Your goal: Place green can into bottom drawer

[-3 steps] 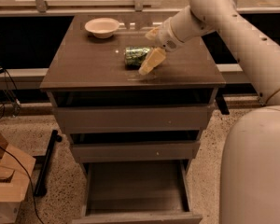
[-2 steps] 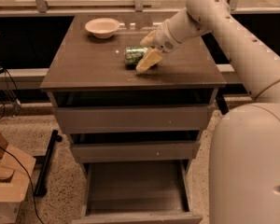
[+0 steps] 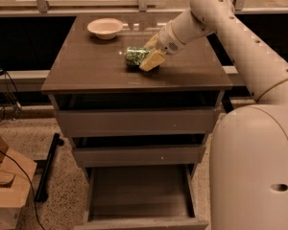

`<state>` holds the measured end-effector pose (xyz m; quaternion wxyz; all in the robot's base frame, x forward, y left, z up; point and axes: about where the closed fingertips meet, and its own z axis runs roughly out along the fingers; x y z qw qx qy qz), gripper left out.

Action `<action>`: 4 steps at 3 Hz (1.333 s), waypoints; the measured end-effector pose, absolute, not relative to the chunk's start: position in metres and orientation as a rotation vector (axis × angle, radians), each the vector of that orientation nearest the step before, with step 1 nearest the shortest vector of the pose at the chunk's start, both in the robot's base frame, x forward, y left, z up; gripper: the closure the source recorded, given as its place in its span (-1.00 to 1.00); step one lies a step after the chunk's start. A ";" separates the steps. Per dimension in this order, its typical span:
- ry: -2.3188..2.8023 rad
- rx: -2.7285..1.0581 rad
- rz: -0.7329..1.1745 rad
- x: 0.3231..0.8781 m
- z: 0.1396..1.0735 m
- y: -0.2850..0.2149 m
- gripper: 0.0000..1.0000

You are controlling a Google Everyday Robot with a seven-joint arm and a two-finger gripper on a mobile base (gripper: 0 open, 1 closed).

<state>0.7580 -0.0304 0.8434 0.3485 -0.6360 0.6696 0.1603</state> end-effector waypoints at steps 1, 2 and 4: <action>1.674 -1.638 0.342 0.730 0.891 -0.034 1.00; 1.637 -1.668 0.297 0.680 0.918 -0.033 1.00; 1.727 -1.525 0.277 0.579 0.929 -0.042 1.00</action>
Offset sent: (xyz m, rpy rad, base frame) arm -0.1379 -0.0048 0.1030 -0.0493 -0.1698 0.0377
